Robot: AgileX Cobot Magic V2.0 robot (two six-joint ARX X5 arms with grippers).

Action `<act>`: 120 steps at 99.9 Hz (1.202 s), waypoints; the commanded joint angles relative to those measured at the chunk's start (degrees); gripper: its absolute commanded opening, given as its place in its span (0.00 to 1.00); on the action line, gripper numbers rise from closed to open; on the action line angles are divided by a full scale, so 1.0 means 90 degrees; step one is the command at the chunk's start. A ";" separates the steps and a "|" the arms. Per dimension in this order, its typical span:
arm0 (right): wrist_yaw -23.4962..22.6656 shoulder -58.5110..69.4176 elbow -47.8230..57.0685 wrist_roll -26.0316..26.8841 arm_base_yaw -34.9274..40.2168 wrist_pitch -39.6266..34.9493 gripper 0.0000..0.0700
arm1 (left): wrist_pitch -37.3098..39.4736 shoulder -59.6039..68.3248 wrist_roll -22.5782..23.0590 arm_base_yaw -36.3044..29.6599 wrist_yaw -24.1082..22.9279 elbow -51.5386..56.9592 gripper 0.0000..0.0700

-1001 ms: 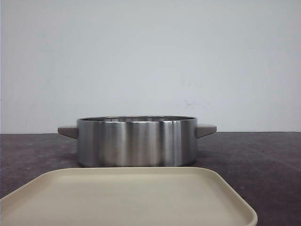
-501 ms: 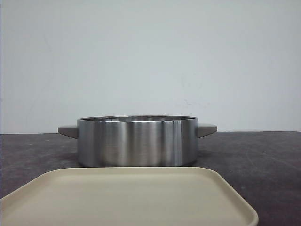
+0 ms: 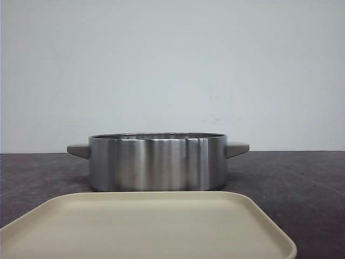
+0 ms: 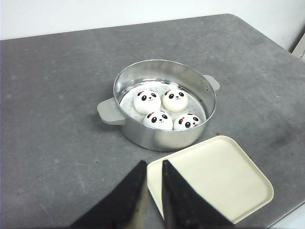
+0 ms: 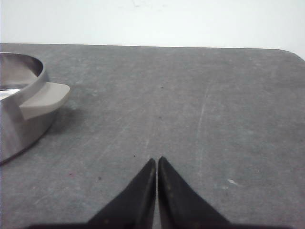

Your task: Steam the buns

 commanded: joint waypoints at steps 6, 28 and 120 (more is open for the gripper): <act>0.0027 -0.0005 -0.0017 0.0036 -0.0002 0.0010 0.01 | 0.0070 0.0022 -0.0024 -0.0032 -0.0002 0.0129 0.02; 0.0036 -0.0005 -0.0015 0.0036 -0.0002 0.0100 0.01 | 0.0070 0.0022 -0.0024 -0.0032 0.0000 0.0129 0.02; 0.0034 -0.0005 -0.0015 0.0036 -0.0002 0.0100 0.01 | 0.3517 -0.0799 0.1185 0.1037 0.1105 -0.1418 0.02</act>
